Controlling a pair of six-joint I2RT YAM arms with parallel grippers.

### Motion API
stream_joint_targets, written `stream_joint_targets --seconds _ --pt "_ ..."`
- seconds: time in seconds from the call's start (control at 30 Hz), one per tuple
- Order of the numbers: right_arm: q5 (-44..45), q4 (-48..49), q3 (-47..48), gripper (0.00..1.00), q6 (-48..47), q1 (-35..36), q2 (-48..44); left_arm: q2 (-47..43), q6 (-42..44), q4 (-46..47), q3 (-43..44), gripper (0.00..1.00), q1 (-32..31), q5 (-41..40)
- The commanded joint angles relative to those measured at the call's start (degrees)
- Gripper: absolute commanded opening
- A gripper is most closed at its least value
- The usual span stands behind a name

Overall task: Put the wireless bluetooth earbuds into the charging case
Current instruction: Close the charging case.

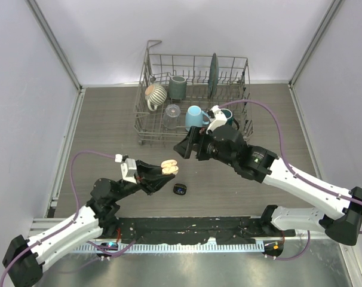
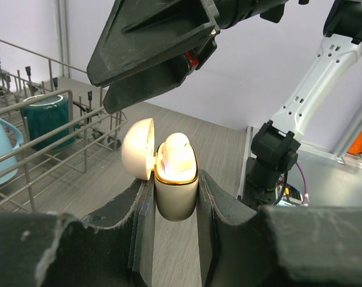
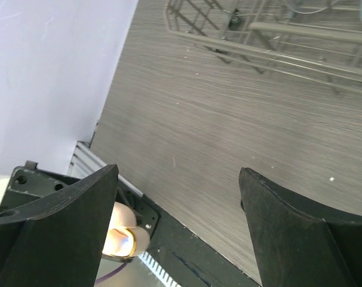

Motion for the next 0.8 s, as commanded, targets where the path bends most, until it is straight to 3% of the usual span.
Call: stream_joint_targets --seconds 0.0,0.47,0.77 --pt "-7.4 6.3 -0.8 0.88 -0.5 0.1 -0.4 2.5 -0.4 1.8 3.6 0.00 0.1 2.0" --pt "-13.5 7.3 -4.4 0.88 -0.8 0.2 1.3 9.5 -0.6 6.8 6.0 0.00 -0.1 4.3" --pt "-16.8 11.3 -13.6 0.88 1.8 0.4 -6.1 8.9 -0.9 7.3 4.8 0.00 0.0 1.2"
